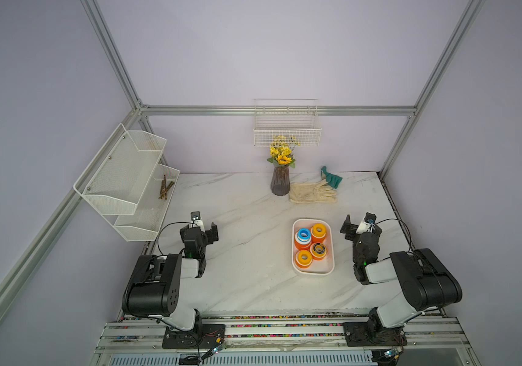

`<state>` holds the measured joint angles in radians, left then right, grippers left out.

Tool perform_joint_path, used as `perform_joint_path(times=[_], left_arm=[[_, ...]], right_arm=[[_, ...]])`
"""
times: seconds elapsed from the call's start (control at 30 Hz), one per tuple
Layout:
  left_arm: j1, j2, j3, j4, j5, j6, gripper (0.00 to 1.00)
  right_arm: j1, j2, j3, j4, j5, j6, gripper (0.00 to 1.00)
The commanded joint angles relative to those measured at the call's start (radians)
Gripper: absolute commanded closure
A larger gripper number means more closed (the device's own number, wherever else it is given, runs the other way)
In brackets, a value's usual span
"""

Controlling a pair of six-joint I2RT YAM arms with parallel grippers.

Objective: Put the sealing tape into the storage box
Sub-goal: Reset both arms

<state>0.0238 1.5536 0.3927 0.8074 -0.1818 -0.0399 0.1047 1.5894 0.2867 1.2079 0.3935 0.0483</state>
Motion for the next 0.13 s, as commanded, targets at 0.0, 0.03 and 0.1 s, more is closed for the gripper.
perform_joint_path(times=[0.0, 0.03, 0.1], left_arm=[[0.002, -0.005, 0.021, 0.049, 0.016, 0.013, 0.00], [0.003, 0.000, 0.019, 0.061, 0.012, 0.015, 0.00], [0.002, -0.012, 0.006, 0.059, 0.036, 0.016, 0.00]], right_arm=[[0.001, -0.012, -0.009, -0.004, -0.007, 0.015, 0.00], [0.001, -0.012, -0.009, -0.004, -0.007, 0.014, 0.00], [0.001, -0.012, -0.008, -0.003, -0.008, 0.014, 0.00]])
